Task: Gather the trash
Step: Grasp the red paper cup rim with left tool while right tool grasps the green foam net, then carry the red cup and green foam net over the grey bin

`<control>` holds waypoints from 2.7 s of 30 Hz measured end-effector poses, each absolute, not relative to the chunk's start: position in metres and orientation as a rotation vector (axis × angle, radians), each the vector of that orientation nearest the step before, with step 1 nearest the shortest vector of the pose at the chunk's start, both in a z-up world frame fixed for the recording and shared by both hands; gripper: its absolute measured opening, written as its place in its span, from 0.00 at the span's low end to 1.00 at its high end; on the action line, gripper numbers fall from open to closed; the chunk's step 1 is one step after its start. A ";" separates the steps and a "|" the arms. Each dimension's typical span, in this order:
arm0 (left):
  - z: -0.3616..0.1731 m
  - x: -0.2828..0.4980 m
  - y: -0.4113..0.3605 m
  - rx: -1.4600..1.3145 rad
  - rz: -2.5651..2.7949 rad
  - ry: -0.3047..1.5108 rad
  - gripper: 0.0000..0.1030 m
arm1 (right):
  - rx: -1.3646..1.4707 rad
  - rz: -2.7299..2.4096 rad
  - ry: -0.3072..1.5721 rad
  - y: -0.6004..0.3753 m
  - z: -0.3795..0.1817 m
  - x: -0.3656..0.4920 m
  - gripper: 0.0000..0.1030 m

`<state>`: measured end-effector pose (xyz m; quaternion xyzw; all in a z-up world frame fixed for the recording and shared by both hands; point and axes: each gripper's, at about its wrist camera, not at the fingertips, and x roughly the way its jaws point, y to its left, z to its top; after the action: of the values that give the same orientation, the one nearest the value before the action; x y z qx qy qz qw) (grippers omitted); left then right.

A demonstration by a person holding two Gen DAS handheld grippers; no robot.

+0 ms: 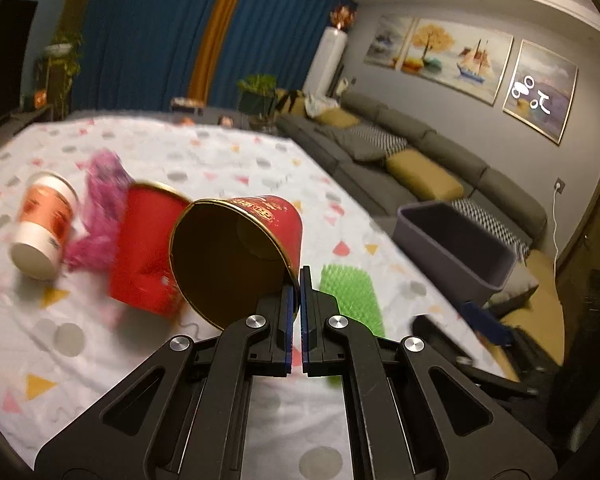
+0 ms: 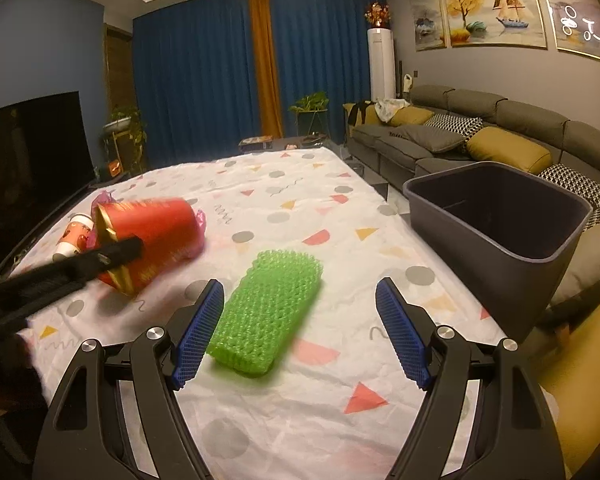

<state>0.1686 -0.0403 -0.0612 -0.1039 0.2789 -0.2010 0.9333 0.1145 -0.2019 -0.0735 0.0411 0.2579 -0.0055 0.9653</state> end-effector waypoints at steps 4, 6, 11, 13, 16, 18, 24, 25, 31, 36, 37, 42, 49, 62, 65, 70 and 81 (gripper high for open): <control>-0.047 0.146 -0.030 -0.192 -0.380 0.504 0.02 | 0.078 0.001 0.536 -0.192 -0.073 0.124 0.74; -0.042 0.136 -0.023 -0.184 -0.363 0.480 0.02 | 0.079 0.012 0.561 -0.188 -0.076 0.130 0.74; -0.034 0.124 -0.007 -0.186 -0.332 0.451 0.02 | 0.074 0.018 0.626 -0.180 -0.086 0.144 0.74; -0.034 0.120 -0.001 -0.193 -0.328 0.446 0.02 | 0.076 0.017 0.634 -0.178 -0.086 0.147 0.74; -0.034 0.116 0.006 -0.207 -0.323 0.442 0.02 | 0.070 0.011 0.655 -0.177 -0.089 0.153 0.74; -0.032 0.113 0.008 -0.210 -0.323 0.438 0.02 | 0.071 0.006 0.684 -0.177 -0.092 0.158 0.74; -0.030 0.106 0.014 -0.221 -0.321 0.427 0.02 | 0.078 -0.003 0.733 -0.178 -0.097 0.167 0.70; -0.030 0.106 0.015 -0.223 -0.321 0.427 0.02 | 0.076 -0.005 0.737 -0.178 -0.098 0.168 0.69; -0.030 0.101 0.019 -0.229 -0.316 0.426 0.02 | 0.057 -0.003 0.782 -0.174 -0.104 0.174 0.65; -0.028 0.099 0.022 -0.237 -0.312 0.422 0.02 | 0.054 0.006 0.848 -0.173 -0.113 0.184 0.53; -0.028 0.099 0.022 -0.237 -0.312 0.422 0.02 | 0.054 0.007 0.855 -0.173 -0.114 0.185 0.51; -0.027 0.099 0.022 -0.237 -0.309 0.425 0.02 | 0.065 0.018 0.874 -0.174 -0.117 0.186 0.34; -0.028 0.100 0.020 -0.228 -0.309 0.428 0.02 | 0.110 0.065 0.831 -0.178 -0.111 0.181 0.19; -0.028 0.111 -0.004 -0.202 -0.346 0.451 0.02 | 0.152 0.077 0.673 -0.200 -0.078 0.144 0.16; -0.026 0.113 -0.016 -0.190 -0.366 0.451 0.02 | 0.158 0.075 0.632 -0.209 -0.067 0.135 0.16; -0.021 0.118 -0.041 -0.163 -0.404 0.452 0.02 | 0.164 0.064 0.585 -0.226 -0.055 0.124 0.16; -0.007 0.134 -0.108 -0.099 -0.515 0.453 0.02 | 0.175 -0.009 0.524 -0.274 -0.037 0.110 0.16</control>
<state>0.1341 -0.1078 -0.0072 -0.0484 0.2222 -0.2526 0.9405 0.1097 -0.2735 -0.0366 0.0864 0.2588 -0.0045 0.9621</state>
